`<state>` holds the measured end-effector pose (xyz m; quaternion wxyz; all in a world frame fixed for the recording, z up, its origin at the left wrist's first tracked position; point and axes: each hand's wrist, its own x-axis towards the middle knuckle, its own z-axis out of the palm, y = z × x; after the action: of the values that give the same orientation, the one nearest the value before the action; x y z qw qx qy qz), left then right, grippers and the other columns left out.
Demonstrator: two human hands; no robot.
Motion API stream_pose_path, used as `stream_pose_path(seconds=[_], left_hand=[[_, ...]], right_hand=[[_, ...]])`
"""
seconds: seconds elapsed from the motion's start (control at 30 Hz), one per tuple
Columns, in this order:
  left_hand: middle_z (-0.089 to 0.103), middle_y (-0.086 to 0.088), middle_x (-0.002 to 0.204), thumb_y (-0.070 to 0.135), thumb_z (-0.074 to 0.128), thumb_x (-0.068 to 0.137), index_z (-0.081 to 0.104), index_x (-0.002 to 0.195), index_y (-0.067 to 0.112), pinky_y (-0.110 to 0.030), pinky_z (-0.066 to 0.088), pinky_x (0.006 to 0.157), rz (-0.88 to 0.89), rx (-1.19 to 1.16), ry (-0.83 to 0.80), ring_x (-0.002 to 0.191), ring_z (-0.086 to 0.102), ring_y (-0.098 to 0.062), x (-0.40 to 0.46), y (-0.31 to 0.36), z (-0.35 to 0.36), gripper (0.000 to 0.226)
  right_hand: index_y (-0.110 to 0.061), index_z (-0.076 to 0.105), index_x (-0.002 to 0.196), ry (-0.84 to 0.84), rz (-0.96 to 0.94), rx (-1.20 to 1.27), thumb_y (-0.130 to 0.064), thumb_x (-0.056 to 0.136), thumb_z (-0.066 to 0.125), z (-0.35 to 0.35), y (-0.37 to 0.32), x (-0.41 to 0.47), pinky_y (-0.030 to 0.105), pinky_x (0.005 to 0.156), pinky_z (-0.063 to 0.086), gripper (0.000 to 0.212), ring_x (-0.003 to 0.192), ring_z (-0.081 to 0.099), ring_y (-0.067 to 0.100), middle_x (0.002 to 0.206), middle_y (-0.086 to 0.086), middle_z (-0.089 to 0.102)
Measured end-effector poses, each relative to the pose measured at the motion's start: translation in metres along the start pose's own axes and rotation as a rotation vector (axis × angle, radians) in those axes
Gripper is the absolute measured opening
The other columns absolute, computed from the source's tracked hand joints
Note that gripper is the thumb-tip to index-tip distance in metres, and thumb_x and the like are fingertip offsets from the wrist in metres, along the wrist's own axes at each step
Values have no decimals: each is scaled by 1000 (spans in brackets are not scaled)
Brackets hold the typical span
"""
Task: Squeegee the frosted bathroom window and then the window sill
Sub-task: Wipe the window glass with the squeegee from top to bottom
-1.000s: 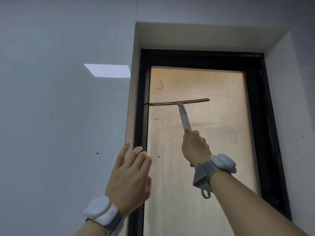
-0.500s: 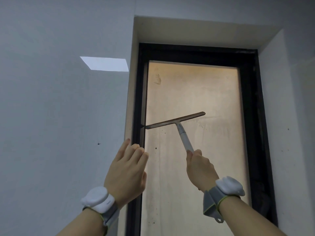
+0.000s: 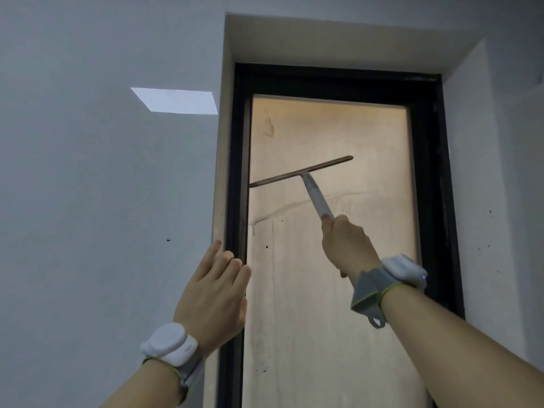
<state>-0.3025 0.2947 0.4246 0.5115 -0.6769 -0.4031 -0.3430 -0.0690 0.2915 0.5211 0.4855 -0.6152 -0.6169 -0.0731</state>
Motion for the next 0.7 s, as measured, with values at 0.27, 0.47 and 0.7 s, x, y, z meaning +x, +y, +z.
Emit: stream_pose_path(seconds=[0.27,0.47,0.7], left_hand=[[59,-4,90,11,39,82,62,91,11,-47,22,123,-14,-15,32,96,59,-27,-2,1,2,25],[58,-2,91,12,37,83,62,93,11,-46,18,124,-19,-7,39,96,57,-26,0,2,3,27],[57,-2,91,14,30,85,62,92,11,-47,19,124,-8,-4,45,98,57,-27,0,1,0,33]], right_hand=[[-6,44,101,-3,44,71,-45,105,22,20,-6,7,48,75,56,45,79,65,38,94,15,60],[-6,43,98,21,65,27,-44,106,24,53,19,-18,42,63,54,43,68,60,31,81,9,56],[-13,39,91,10,47,-10,-46,104,25,79,50,-45,28,44,35,38,55,52,16,71,0,52]])
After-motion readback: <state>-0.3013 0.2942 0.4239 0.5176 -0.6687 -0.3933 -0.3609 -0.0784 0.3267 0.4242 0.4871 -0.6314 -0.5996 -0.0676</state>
